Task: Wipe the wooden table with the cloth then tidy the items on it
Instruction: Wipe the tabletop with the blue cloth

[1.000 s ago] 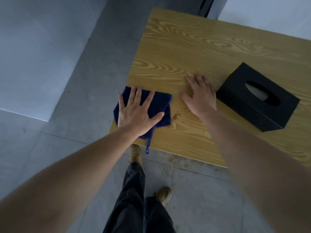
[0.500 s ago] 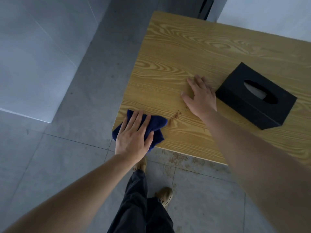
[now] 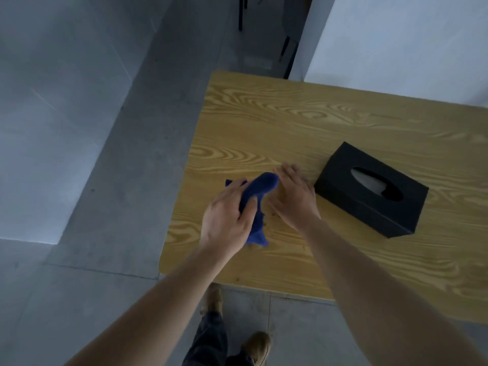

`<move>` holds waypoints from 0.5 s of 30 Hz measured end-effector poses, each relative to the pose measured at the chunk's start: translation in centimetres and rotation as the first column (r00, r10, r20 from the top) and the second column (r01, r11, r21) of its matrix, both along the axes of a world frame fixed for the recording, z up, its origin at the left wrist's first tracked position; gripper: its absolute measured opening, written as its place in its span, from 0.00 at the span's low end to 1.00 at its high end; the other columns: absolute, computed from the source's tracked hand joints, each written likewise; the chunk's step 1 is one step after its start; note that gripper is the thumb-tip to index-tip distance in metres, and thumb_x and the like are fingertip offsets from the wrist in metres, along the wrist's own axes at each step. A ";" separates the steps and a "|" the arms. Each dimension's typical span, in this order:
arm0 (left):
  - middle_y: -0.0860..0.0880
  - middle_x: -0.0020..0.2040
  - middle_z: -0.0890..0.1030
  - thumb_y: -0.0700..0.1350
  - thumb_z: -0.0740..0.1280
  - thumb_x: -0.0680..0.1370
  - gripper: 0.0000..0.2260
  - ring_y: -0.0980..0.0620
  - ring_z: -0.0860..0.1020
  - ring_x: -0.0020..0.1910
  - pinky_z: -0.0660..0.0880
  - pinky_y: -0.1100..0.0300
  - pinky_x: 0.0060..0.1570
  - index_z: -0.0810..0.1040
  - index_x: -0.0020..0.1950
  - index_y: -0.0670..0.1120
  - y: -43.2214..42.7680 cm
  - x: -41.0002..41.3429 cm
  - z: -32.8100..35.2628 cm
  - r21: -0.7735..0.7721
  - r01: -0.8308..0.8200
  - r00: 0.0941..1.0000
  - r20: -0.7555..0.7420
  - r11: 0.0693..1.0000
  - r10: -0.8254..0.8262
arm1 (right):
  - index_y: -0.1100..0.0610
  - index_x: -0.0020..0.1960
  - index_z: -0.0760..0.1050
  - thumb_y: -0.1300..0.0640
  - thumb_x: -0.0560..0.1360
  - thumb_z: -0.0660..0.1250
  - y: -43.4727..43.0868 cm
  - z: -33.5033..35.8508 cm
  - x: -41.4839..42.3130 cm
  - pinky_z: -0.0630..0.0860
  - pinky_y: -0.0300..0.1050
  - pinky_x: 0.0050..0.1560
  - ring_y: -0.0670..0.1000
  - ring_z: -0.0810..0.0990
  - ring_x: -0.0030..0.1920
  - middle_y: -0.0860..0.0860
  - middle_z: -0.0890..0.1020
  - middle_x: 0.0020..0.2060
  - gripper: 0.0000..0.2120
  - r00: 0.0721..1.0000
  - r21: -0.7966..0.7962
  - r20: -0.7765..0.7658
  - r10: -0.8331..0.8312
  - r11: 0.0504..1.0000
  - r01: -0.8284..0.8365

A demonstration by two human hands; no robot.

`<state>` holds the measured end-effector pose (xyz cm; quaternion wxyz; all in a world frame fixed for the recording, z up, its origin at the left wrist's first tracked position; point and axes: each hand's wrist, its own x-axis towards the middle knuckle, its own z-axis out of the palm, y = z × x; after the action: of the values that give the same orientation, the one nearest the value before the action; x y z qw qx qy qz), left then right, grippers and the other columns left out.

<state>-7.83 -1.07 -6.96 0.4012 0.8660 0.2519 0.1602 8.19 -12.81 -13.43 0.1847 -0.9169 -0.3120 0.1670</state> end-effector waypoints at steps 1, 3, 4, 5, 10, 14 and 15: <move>0.53 0.53 0.84 0.45 0.62 0.85 0.10 0.53 0.82 0.47 0.77 0.59 0.43 0.80 0.62 0.46 0.8 2.4 0.2 0.018 0.017 1.000 -0.011 1.000 -0.017 | 0.50 0.84 0.59 0.38 0.79 0.60 0.0 -0.1 0.0 0.50 0.53 0.83 0.47 0.47 0.84 0.45 0.56 0.84 0.36 1.000 0.015 -0.001 -0.012 1.000 0.012; 0.52 0.50 0.84 0.48 0.61 0.85 0.11 0.50 0.82 0.47 0.74 0.56 0.41 0.79 0.63 0.46 2.5 7.6 0.2 0.063 0.047 0.998 -0.047 0.997 -0.045 | 0.53 0.84 0.58 0.39 0.80 0.63 -0.1 -0.6 0.2 0.52 0.54 0.83 0.48 0.49 0.84 0.48 0.58 0.84 0.37 1.000 0.034 0.005 -0.021 0.999 0.021; 0.52 0.49 0.83 0.50 0.61 0.85 0.11 0.48 0.82 0.47 0.72 0.57 0.40 0.79 0.62 0.47 3.3 10.1 0.0 0.083 0.071 0.995 -0.073 0.994 -0.065 | 0.54 0.84 0.58 0.39 0.80 0.64 -0.1 -0.8 0.3 0.53 0.55 0.83 0.49 0.50 0.84 0.50 0.58 0.84 0.38 1.000 0.041 0.016 -0.026 0.999 0.025; 0.52 0.49 0.82 0.51 0.60 0.85 0.12 0.47 0.83 0.48 0.71 0.56 0.40 0.78 0.61 0.48 4.2 12.5 -0.2 0.089 0.104 0.991 -0.098 0.991 -0.095 | 0.54 0.84 0.58 0.38 0.80 0.66 0.0 -1.1 0.4 0.54 0.55 0.82 0.49 0.50 0.84 0.50 0.58 0.84 0.39 0.999 0.046 0.030 -0.035 0.998 0.034; 0.49 0.87 0.48 0.73 0.49 0.81 0.36 0.44 0.47 0.85 0.53 0.38 0.79 0.49 0.86 0.58 8.1 19.1 -1.6 0.100 0.346 0.830 -0.496 0.933 -0.255 | 0.56 0.81 0.63 0.36 0.77 0.69 -0.2 -1.4 0.0 0.59 0.56 0.80 0.49 0.54 0.83 0.51 0.62 0.82 0.40 0.995 0.103 0.041 -0.093 0.991 0.089; 0.49 0.87 0.44 0.69 0.43 0.83 0.33 0.46 0.42 0.85 0.44 0.41 0.82 0.47 0.86 0.58 11.4 16.2 -3.2 0.178 0.266 0.859 -0.491 0.947 -0.149 | 0.59 0.74 0.70 0.42 0.77 0.72 -0.1 -0.8 -0.7 0.68 0.56 0.76 0.54 0.68 0.76 0.54 0.72 0.74 0.32 0.980 0.195 0.030 -0.199 0.962 0.189; 0.48 0.87 0.43 0.67 0.42 0.83 0.32 0.46 0.41 0.85 0.43 0.43 0.83 0.46 0.86 0.57 12.1 14.7 -3.7 0.206 0.245 0.861 -0.496 0.947 -0.115 | 0.59 0.73 0.71 0.43 0.78 0.70 0.3 -0.4 -0.6 0.72 0.57 0.73 0.55 0.72 0.72 0.55 0.74 0.70 0.30 0.971 0.217 0.082 -0.224 0.955 0.202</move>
<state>6.87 10.98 -10.63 0.2219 0.9436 0.2369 -0.0649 7.57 -12.47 -13.86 0.2794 -0.9284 -0.2363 0.0641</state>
